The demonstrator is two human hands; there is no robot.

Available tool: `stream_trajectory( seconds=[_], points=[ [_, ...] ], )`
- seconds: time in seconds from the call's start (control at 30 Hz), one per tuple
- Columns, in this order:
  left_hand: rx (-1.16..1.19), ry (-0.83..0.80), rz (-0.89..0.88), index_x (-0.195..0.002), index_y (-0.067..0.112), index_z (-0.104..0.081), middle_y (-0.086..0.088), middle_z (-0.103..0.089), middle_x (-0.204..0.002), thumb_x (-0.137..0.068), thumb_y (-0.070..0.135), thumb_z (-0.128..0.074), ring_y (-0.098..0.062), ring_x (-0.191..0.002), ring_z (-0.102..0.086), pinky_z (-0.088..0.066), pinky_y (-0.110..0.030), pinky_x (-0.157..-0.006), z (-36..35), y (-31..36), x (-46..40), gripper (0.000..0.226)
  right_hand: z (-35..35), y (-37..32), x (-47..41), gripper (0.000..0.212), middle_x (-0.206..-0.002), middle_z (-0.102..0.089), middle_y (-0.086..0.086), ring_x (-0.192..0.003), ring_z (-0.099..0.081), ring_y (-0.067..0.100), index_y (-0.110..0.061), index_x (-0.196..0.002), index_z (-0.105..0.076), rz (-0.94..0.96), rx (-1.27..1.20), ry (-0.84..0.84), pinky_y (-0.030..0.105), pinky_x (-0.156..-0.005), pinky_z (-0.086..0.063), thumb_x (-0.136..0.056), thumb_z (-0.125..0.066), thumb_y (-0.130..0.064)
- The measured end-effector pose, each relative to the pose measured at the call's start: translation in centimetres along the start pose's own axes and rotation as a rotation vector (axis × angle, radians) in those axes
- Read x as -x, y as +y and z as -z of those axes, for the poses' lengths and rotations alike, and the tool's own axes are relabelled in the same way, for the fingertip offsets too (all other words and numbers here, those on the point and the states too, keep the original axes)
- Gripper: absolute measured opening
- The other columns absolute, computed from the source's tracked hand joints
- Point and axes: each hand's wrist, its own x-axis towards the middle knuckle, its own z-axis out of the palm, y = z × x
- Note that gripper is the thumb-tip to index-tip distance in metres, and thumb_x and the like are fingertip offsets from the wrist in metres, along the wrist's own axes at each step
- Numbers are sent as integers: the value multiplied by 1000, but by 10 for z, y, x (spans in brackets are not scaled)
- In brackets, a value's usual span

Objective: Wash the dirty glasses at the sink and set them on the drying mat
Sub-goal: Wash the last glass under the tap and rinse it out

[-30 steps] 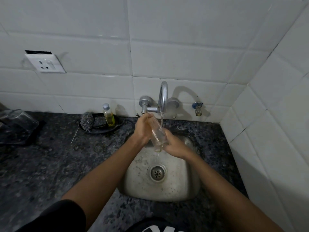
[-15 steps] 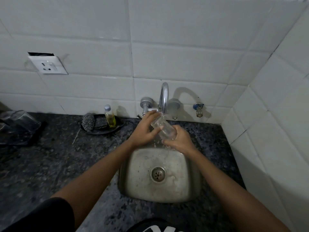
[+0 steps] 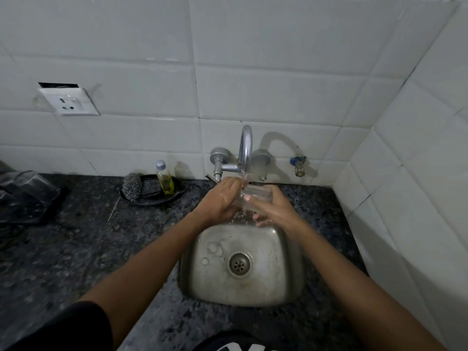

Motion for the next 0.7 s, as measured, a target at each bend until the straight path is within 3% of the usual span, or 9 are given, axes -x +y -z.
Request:
stream_trajectory(
  seconds=[0.07, 0.17, 0.23, 0.4, 0.47, 0.57, 0.63, 0.7],
  points=[
    [18, -9, 15, -132, -3, -55, -16, -62, -124, -94, 27, -70, -30, -114, -57, -49, -41, -101, -3, 5, 2, 51, 2, 0, 0, 60, -114, -71, 9, -81, -76, 21, -18, -125, -54, 6, -78, -12, 42, -74, -66, -82, -88, -43],
    [58, -62, 45, -137, -1, -52, -15, -60, -128, -92, 33, -65, -30, -119, -56, -48, -40, -103, -1, 6, 3, 58, 4, 10, 2, 60, -118, -67, -1, -98, -69, 8, -22, -127, -59, 398, 281, 135, 21, -82, -59, -78, -92, -34],
    [65, -71, 52, -137, 1, -51, -14, -60, -129, -91, 29, -71, -28, -119, -55, -47, -39, -102, 0, 3, 2, 57, 6, 17, 0, 66, -125, -61, -1, -108, -63, 6, -22, -134, -58, 542, 382, 129, 18, -88, -55, -77, -92, -28],
    [12, -31, 16, -133, -4, -55, -18, -63, -121, -95, 35, -63, -31, -110, -57, -46, -39, -97, -1, 7, 0, 55, 4, 4, -3, 57, -123, -68, 3, -93, -76, 17, -22, -130, -57, 133, 44, -13, 40, -79, -66, -85, -84, -46],
    [46, -38, 25, -136, -3, -52, -17, -61, -125, -95, 31, -66, -31, -113, -57, -47, -40, -99, -2, 10, 2, 55, 6, 4, 0, 56, -120, -68, -4, -95, -74, 11, -23, -130, -59, 324, 273, 93, 36, -84, -64, -85, -84, -45],
    [80, -47, 40, -136, -1, -50, -16, -60, -128, -93, 33, -64, -29, -117, -56, -48, -39, -102, 1, 10, 3, 56, 10, 12, -2, 64, -129, -59, -5, -116, -60, 9, -23, -139, -59, 636, 525, 120, 28, -99, -52, -82, -86, -36],
    [82, -64, 55, -134, -1, -52, -15, -60, -128, -93, 33, -65, -30, -116, -57, -48, -43, -101, 2, 8, 1, 55, 8, 13, -4, 66, -127, -60, -5, -115, -61, 7, -22, -137, -59, 559, 421, 102, 25, -98, -53, -80, -89, -37],
    [65, -47, 50, -134, -1, -54, -16, -62, -125, -94, 35, -64, -30, -113, -58, -48, -42, -101, 1, 9, -1, 54, 4, 9, -2, 69, -124, -66, -4, -106, -69, 6, -26, -132, -56, 341, 219, 59, 28, -90, -60, -77, -89, -50]
  ],
)
